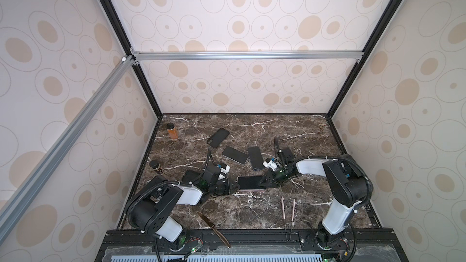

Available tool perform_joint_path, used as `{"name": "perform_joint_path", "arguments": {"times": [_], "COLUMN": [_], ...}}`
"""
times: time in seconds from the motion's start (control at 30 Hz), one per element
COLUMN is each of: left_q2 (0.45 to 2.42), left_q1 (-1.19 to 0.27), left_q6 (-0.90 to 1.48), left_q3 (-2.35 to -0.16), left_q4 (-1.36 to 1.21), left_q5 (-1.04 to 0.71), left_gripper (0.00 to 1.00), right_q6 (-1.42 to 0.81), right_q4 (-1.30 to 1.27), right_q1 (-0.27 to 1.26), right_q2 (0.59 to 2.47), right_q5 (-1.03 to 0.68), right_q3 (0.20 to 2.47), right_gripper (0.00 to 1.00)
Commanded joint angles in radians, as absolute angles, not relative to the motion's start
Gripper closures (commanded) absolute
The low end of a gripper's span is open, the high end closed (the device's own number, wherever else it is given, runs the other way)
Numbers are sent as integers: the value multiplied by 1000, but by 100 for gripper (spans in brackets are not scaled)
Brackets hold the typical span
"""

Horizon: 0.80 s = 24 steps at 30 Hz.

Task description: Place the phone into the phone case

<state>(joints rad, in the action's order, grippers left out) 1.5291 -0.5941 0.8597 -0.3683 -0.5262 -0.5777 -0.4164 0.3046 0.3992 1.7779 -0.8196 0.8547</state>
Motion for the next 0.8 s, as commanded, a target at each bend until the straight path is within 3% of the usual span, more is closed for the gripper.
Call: {"name": "perform_joint_path", "arguments": {"times": [0.0, 0.33, 0.57, 0.77], "left_q2": [1492, 1430, 1393, 1384], "left_q1": [-607, -607, -606, -607], "left_q6": [868, 818, 758, 739], "left_q3": [-379, -422, -463, -480], "left_q4": [-546, -378, -232, -209], "left_q5": [-578, -441, -347, -346], "left_gripper": [72, 69, 56, 50], "right_q6": [-380, -338, -311, -289], "right_q4": [426, 537, 598, 676], "right_q1": [405, 410, 427, 445], "right_q2": [1747, 1729, 1697, 1671], "right_q5": [-686, -621, -566, -485], "right_q3": [885, 965, 994, 1037], "right_gripper": [64, 60, 57, 56]}}
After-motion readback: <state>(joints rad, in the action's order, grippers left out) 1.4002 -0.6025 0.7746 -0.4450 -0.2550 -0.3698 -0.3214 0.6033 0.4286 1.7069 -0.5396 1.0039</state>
